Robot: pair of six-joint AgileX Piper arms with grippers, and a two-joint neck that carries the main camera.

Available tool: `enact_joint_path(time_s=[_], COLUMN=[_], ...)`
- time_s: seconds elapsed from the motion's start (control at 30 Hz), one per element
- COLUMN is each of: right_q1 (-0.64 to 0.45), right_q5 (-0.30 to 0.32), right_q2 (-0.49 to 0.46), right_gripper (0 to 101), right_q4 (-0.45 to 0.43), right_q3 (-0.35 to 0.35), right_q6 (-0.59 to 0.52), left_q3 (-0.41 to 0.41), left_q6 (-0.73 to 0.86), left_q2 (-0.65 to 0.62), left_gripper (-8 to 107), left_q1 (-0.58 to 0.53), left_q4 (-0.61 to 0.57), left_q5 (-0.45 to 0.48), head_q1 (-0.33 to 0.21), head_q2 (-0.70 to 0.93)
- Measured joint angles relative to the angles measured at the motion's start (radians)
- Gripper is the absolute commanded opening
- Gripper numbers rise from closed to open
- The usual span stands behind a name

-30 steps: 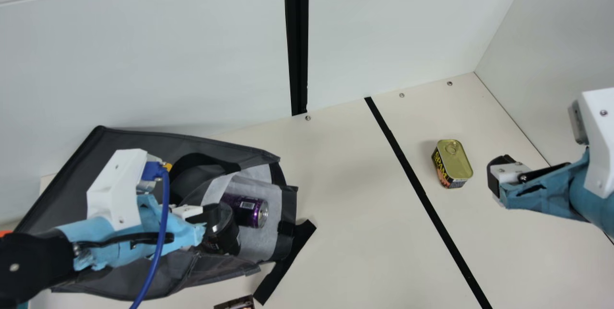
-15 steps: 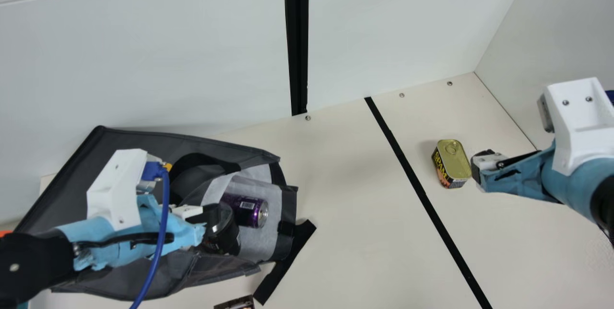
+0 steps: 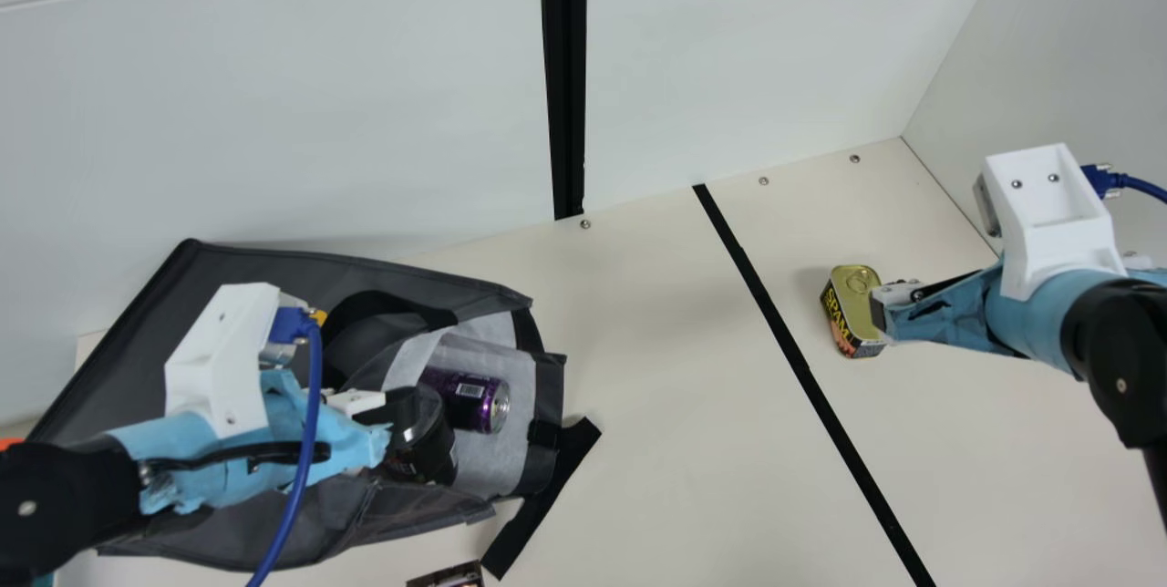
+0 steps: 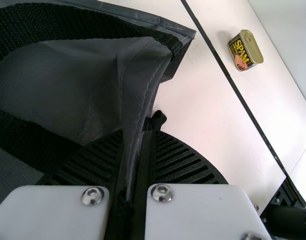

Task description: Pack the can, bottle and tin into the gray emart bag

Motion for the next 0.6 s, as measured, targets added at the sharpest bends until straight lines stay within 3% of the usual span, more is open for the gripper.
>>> enact_joint_path(time_s=[0.6], right_q1=[-0.068], right_q5=[-0.112], right_q2=[0.159], right_gripper=[91], right_q4=[0.07], right_q3=[0.023], right_q6=[-0.07], left_q3=[0.0], left_q6=[0.0], left_q2=[0.0], left_gripper=[10], left_q1=[0.0], left_q4=[0.0], left_q5=[0.0], head_q1=[0.0], head_q2=[0.0])
